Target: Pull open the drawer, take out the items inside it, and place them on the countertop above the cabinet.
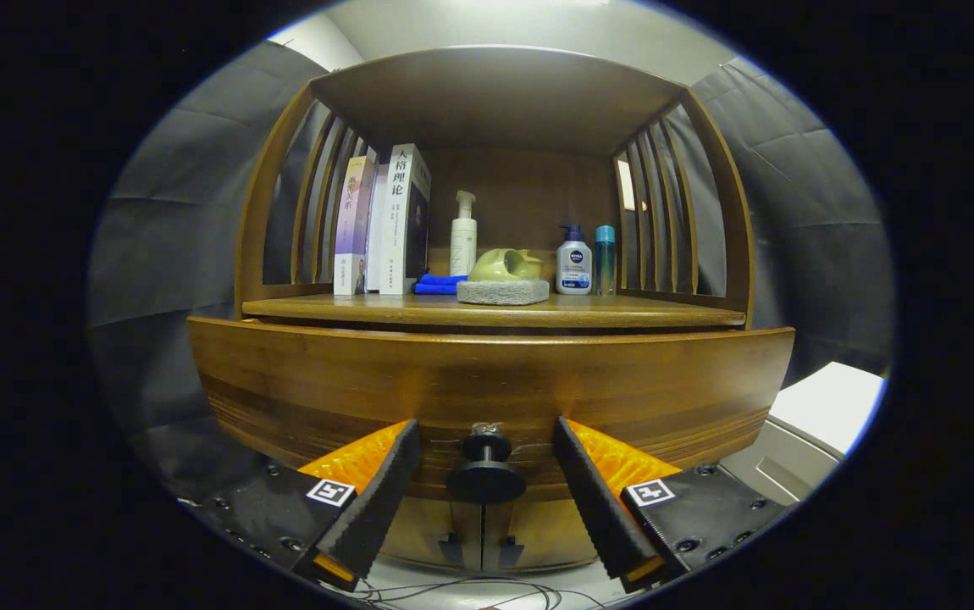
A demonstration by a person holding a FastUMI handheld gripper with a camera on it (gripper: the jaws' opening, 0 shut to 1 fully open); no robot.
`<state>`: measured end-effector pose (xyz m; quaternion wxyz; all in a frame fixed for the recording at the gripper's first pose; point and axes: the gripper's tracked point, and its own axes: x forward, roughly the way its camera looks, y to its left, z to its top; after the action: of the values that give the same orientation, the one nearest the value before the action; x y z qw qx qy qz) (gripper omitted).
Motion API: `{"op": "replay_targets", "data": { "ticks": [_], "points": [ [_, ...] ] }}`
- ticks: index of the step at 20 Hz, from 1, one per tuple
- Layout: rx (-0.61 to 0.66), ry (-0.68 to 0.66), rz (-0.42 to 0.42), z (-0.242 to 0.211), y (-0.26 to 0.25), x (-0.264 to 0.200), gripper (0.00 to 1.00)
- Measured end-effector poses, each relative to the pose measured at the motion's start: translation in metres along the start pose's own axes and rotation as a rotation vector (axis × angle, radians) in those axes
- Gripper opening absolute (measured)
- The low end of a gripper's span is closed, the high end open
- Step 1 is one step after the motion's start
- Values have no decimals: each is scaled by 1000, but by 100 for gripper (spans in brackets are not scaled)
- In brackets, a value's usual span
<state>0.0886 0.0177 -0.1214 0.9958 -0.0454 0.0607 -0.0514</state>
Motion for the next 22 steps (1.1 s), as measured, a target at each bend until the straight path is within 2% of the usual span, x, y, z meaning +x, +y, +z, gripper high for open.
{"op": "replay_targets", "data": {
  "ticks": [13,16,17,19,22],
  "points": [
    [19,18,-4,3,2,8,100],
    [-8,3,-6,4,2,16,100],
    [-8,10,0,3,4,16,98],
    [19,39,74,1,12,14,98],
    [6,42,95,7,9,9,99]
  ]
}}
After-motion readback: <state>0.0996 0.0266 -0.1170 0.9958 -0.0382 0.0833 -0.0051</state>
